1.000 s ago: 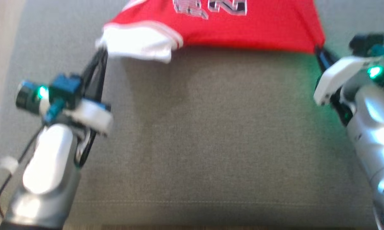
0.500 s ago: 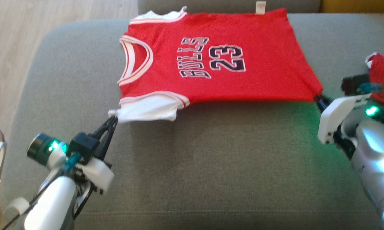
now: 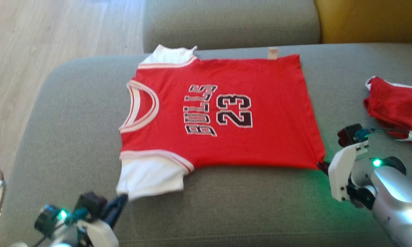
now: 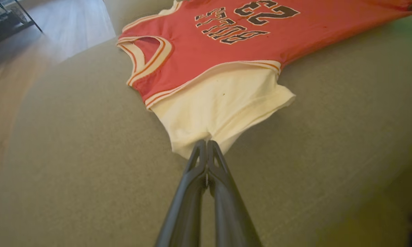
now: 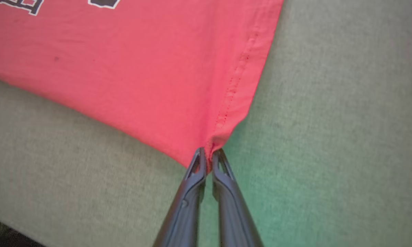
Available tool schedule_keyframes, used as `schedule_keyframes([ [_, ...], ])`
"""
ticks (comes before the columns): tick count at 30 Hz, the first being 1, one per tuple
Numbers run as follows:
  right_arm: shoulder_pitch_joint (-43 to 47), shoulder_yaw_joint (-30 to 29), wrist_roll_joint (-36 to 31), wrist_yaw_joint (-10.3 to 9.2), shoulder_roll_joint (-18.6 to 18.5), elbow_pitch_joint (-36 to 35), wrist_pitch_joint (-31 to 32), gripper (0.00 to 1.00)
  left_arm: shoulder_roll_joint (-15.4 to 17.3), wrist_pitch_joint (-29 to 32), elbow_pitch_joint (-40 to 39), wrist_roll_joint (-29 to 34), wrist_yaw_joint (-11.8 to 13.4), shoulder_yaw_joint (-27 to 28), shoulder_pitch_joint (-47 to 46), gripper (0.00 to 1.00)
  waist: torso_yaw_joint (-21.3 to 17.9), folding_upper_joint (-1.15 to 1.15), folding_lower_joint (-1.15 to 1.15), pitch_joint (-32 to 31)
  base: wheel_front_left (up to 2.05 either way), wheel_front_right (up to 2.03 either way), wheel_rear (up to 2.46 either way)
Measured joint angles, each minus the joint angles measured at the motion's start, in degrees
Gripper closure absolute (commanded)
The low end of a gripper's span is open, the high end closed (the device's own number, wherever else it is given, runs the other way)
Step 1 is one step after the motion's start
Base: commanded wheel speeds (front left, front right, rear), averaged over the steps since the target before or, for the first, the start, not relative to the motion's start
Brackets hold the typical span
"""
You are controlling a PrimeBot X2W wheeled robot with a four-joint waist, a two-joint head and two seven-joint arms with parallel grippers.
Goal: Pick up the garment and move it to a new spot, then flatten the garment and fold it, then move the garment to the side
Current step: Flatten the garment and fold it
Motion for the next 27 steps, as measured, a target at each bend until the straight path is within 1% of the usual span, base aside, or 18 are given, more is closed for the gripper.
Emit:
schedule_keyframes([
  [3,1.4,3.0,4.0,0.0,-2.7,-4.0,3.4,1.0,2.6,2.8,-3.0,-3.3,-0.4,-3.0,2.1,1.0,-0.3,0.0,0.0,-0.9,0.0,0.0,0.0],
  [8,3.0,7.3,10.2,0.0,-6.4,-9.7,8.6,1.0,8.6,6.9,-8.9,-9.7,-0.4,-8.2,3.3,1.0,-0.8,0.0,0.0,-2.0,0.0,0.0,0.0],
  [11,3.9,9.1,13.0,0.0,-8.3,-11.9,11.1,1.0,11.7,9.1,-11.8,-12.5,-0.4,-9.9,3.7,1.0,-1.1,0.0,0.0,-2.5,0.0,0.0,0.0],
  [14,4.6,10.8,14.9,0.0,-10.3,-14.0,13.5,1.0,14.1,11.3,-14.1,-14.9,-0.4,-10.7,4.4,1.0,-1.3,0.0,0.0,-2.8,0.0,0.0,0.0],
  [17,5.2,12.4,17.0,0.0,-12.0,-15.6,17.4,1.0,15.8,13.3,-16.1,-17.3,-0.4,-11.9,5.4,1.0,-1.4,0.0,0.01,-2.9,0.0,0.0,0.0],
  [21,6.5,12.9,20.5,0.0,-13.8,-17.7,22.2,1.0,17.5,15.5,-18.5,-21.4,-0.4,-12.3,6.7,1.0,-1.5,0.0,0.01,-2.8,0.0,0.0,0.0],
  [24,7.2,12.9,21.6,0.0,-14.8,-18.8,23.6,1.0,18.1,16.0,-19.7,-23.2,-0.4,-12.3,7.3,1.0,-1.5,0.0,0.01,-2.6,0.0,0.0,0.0],
  [27,7.2,12.4,21.6,0.0,-15.2,-19.7,23.0,1.0,18.4,15.8,-20.3,-23.3,-0.4,-12.0,7.2,1.0,-1.6,0.0,0.01,-2.2,0.0,0.0,0.0],
])
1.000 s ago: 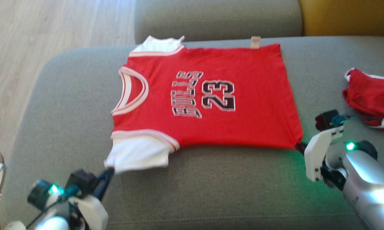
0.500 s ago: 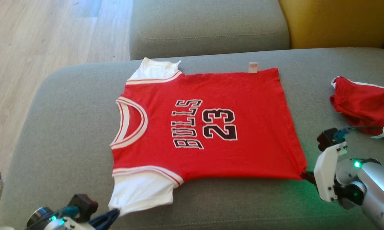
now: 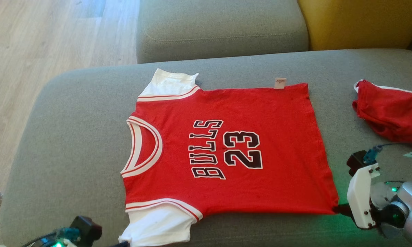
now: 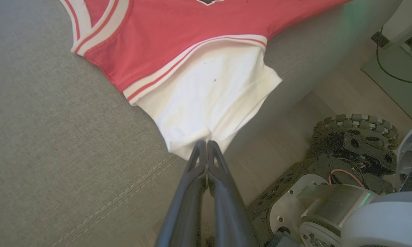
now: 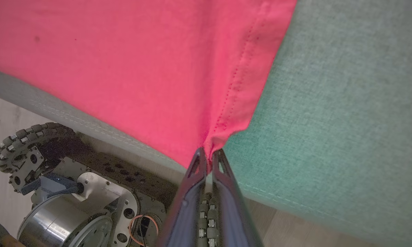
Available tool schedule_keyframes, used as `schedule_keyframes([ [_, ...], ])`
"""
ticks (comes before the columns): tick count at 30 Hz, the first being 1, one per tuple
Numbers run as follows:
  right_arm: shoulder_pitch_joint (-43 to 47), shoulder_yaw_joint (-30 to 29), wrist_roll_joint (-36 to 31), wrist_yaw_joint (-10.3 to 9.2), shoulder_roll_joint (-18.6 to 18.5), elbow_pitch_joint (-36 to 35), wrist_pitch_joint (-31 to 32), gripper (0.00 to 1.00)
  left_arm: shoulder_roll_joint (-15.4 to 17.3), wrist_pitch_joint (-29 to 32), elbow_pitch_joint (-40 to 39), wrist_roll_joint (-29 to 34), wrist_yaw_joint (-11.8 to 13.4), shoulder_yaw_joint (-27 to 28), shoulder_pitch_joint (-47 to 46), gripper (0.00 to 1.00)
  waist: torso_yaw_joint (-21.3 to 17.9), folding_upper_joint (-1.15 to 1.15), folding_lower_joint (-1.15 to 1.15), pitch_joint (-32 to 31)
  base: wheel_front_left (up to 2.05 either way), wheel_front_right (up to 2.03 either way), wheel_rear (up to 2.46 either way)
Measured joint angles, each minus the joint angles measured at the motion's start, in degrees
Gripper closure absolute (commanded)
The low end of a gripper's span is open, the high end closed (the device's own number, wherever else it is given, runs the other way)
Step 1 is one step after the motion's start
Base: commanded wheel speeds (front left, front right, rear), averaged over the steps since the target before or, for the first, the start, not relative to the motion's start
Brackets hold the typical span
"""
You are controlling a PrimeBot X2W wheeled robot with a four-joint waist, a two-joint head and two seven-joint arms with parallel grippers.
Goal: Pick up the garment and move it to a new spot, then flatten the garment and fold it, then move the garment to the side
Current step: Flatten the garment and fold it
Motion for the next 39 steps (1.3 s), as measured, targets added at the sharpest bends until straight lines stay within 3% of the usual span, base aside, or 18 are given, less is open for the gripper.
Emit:
schedule_keyframes([
  [11,-3.8,-3.7,-0.5,0.0,0.5,0.9,-2.3,1.0,1.0,-1.2,-1.3,1.4,0.0,1.8,-5.6,1.0,-0.1,0.0,0.0,1.5,0.0,0.0,0.0],
  [18,-10.2,-4.3,-2.7,0.0,1.8,2.4,-2.6,1.0,0.9,-1.2,-1.3,1.8,0.0,2.6,-14.7,1.0,0.0,0.0,0.01,3.9,0.0,0.0,0.0],
  [32,-20.3,-4.4,-7.9,0.0,5.8,9.4,-9.7,1.0,-7.9,-1.4,12.5,5.4,0.0,-1.4,-33.9,1.0,0.7,0.0,0.02,13.1,0.0,0.0,0.0],
  [37,-20.9,-2.8,-8.1,0.0,7.0,12.1,-11.7,1.0,-11.9,-5.0,21.1,7.1,0.0,-2.4,-39.1,1.0,0.8,0.0,0.02,15.4,0.0,0.0,0.0],
  [38,-21.3,-2.6,-8.1,0.0,7.2,12.5,-12.1,0.7,-12.5,-5.6,22.4,7.4,0.0,-2.4,-39.6,0.99,0.9,0.0,0.01,15.6,0.0,0.0,0.0],
  [39,-21.6,-2.7,-8.0,0.0,7.5,12.9,-12.7,0.0,-13.2,-6.5,23.6,7.8,0.3,-2.4,-40.1,0.48,0.9,0.0,0.01,15.7,0.0,0.0,0.0],
])
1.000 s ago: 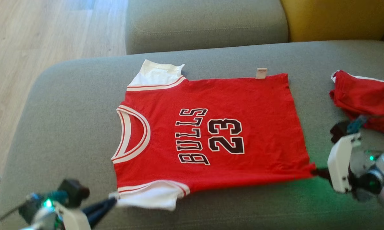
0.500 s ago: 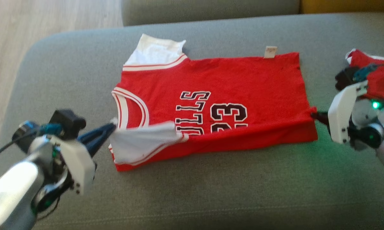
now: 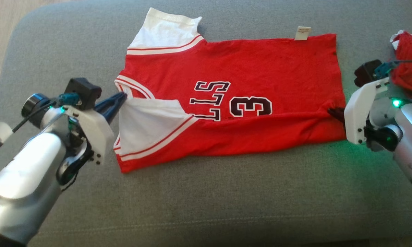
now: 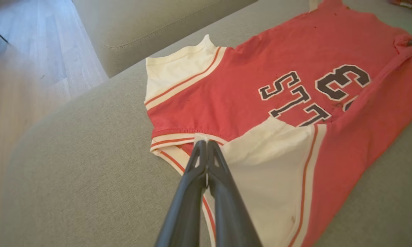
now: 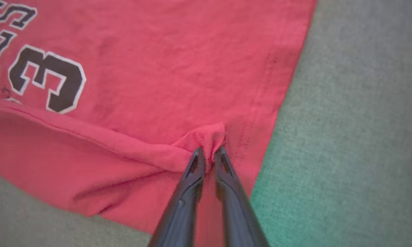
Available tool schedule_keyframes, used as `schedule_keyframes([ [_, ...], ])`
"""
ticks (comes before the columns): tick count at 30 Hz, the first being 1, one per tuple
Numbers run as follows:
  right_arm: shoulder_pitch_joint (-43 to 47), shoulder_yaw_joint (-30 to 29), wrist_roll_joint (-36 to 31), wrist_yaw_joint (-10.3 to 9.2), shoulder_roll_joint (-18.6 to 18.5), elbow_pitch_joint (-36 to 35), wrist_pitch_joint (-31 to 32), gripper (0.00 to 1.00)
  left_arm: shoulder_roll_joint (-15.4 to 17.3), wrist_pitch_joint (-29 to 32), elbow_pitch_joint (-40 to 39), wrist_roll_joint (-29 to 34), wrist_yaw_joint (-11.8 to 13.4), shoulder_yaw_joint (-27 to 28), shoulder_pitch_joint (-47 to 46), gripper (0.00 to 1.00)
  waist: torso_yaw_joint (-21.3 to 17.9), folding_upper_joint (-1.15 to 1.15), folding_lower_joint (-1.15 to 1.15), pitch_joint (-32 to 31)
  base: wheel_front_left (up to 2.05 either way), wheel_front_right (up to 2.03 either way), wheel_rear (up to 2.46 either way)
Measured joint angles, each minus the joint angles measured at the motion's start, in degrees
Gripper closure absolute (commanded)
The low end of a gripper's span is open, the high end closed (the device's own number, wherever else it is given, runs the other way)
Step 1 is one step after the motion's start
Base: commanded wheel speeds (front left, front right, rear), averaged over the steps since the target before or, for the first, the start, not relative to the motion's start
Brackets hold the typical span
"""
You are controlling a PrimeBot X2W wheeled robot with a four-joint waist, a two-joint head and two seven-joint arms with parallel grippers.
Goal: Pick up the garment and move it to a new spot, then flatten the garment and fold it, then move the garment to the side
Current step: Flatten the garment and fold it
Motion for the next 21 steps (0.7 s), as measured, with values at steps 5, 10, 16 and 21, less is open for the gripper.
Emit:
schedule_keyframes([
  [5,-1.0,-3.2,3.5,0.0,2.2,2.6,-4.1,0.0,-3.7,-6.1,5.5,-0.2,4.1,2.4,-0.8,0.0,0.0,0.0,0.0,-0.1,0.0,0.0,0.0],
  [10,-1.0,-3.2,2.4,0.0,2.3,4.3,-10.5,0.0,-5.3,-13.8,7.6,-0.6,8.9,6.2,-0.7,0.0,0.1,0.0,0.0,-1.4,0.0,0.0,0.0],
  [16,-0.6,-6.0,2.0,0.0,2.3,3.5,-26.6,0.0,-7.7,-19.9,3.7,-5.7,14.7,15.2,3.7,0.0,0.1,0.0,-0.01,-4.4,0.0,0.0,0.0],
  [21,2.2,-8.8,-1.5,0.0,2.4,1.6,-36.9,0.0,-9.6,-20.3,-6.4,-3.6,19.0,23.0,12.8,0.0,0.0,0.0,-0.01,-7.3,0.0,0.0,0.0],
])
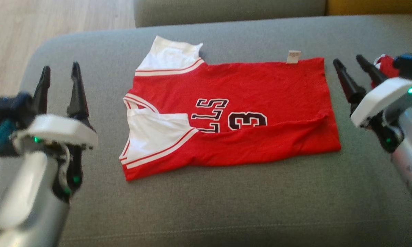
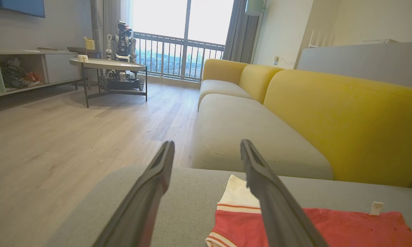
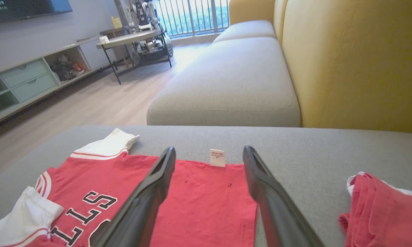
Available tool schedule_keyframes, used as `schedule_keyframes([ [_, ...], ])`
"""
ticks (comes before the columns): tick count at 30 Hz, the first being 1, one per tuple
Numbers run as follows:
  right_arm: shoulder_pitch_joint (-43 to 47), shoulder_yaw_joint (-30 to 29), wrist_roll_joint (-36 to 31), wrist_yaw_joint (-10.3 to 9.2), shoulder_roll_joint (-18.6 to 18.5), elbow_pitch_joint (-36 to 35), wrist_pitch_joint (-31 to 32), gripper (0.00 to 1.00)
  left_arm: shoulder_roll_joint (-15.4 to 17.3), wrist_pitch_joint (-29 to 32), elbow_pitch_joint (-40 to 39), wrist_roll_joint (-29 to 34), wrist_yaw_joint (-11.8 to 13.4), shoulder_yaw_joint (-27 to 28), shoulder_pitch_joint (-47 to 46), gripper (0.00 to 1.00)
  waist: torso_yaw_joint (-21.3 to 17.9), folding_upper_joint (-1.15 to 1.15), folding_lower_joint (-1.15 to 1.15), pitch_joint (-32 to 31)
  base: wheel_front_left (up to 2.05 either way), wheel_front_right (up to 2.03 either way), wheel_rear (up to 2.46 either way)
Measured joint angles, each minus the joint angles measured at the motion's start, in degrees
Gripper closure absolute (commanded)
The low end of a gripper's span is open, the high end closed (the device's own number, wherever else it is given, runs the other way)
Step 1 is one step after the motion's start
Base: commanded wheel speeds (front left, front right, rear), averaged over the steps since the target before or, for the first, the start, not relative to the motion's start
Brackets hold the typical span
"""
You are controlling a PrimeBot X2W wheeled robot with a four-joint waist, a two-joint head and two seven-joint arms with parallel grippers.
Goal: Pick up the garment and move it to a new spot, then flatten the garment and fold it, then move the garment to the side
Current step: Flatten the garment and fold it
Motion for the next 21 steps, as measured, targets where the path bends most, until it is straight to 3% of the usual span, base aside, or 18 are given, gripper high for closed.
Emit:
schedule_keyframes([
  [3,4.3,-6.1,-3.2,0.0,0.8,-3.9,-0.5,0.0,-2.5,-0.2,-6.0,3.7,1.4,3.3,6.8,0.0,-0.3,0.0,0.0,-1.8,0.0,0.0,0.0],
  [8,14.5,-24.3,-15.2,0.0,4.4,-17.0,-0.7,0.0,-6.9,-0.2,-11.1,8.5,1.9,7.3,18.1,0.0,-1.2,0.0,0.0,-4.2,0.0,0.0,0.0],
  [9,14.5,-24.3,-15.2,0.0,4.4,-17.0,-0.7,0.0,-6.9,-0.2,-11.1,8.5,1.9,7.3,18.1,0.0,-1.2,0.0,0.0,-4.2,0.0,0.0,0.0],
  [13,27.6,-36.6,-21.2,0.0,12.1,-25.0,-0.7,0.0,-9.5,-0.2,-10.7,10.1,0.8,9.2,24.4,0.0,-2.1,0.0,0.0,-5.1,0.0,0.0,0.0],
  [17,35.8,-40.6,-25.5,0.0,17.4,-29.5,-0.7,0.0,-10.8,-0.2,-8.1,11.5,-1.2,10.8,26.0,0.0,-3.0,0.0,0.0,-4.8,0.0,0.0,0.0],
  [21,36.3,-40.9,-28.0,0.0,18.7,-31.9,-0.7,0.0,-11.8,-0.2,-4.1,13.4,-2.7,10.7,25.9,0.0,-4.1,0.0,0.0,-4.3,0.0,0.0,0.0],
])
